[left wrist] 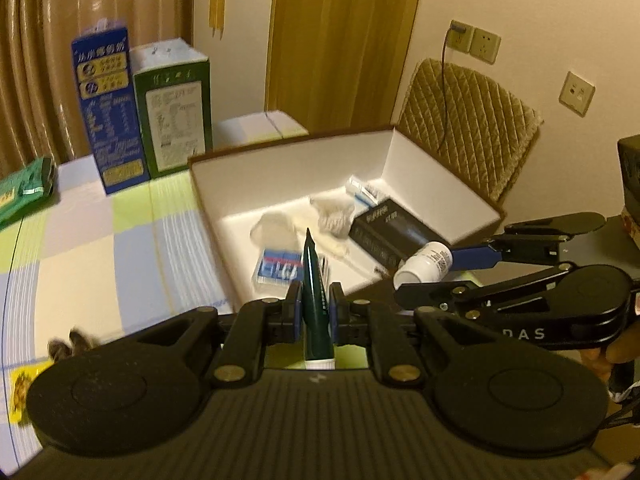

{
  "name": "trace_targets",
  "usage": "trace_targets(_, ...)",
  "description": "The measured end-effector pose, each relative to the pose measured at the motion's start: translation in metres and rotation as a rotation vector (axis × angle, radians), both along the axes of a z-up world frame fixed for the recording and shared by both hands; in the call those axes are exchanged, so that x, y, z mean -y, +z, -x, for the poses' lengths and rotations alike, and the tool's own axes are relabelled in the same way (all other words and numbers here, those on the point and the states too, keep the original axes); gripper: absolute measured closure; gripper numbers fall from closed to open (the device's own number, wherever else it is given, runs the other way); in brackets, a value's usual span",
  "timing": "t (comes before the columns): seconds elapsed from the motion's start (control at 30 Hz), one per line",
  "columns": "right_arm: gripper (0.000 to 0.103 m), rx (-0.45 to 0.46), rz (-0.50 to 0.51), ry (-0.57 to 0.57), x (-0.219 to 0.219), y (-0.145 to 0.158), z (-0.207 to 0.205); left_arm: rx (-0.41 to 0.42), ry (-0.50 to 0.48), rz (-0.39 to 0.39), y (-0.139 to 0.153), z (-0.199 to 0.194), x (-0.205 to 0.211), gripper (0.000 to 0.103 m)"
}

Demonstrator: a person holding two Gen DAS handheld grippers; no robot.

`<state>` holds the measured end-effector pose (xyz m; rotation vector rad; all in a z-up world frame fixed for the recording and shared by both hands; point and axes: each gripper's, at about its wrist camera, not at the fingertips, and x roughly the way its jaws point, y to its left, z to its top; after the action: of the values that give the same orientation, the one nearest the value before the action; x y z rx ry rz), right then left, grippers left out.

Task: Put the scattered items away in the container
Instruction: 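Lower the pill bottle and green tube into the brown box with both tools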

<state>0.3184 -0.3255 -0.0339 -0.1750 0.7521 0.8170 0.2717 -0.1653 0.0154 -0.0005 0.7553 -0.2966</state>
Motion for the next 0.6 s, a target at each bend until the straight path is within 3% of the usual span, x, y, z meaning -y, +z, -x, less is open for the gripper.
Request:
trace_targets(0.33,0.059,0.069,0.019,0.016,0.002,0.012,-0.046,0.046,0.037,-0.021,0.010,-0.050,0.019,0.093)
trace_targets(0.6,0.059,0.047,0.059,0.067,-0.003,0.001,-0.074,-0.042,0.030,-0.008,-0.007,-0.083,0.020,0.093)
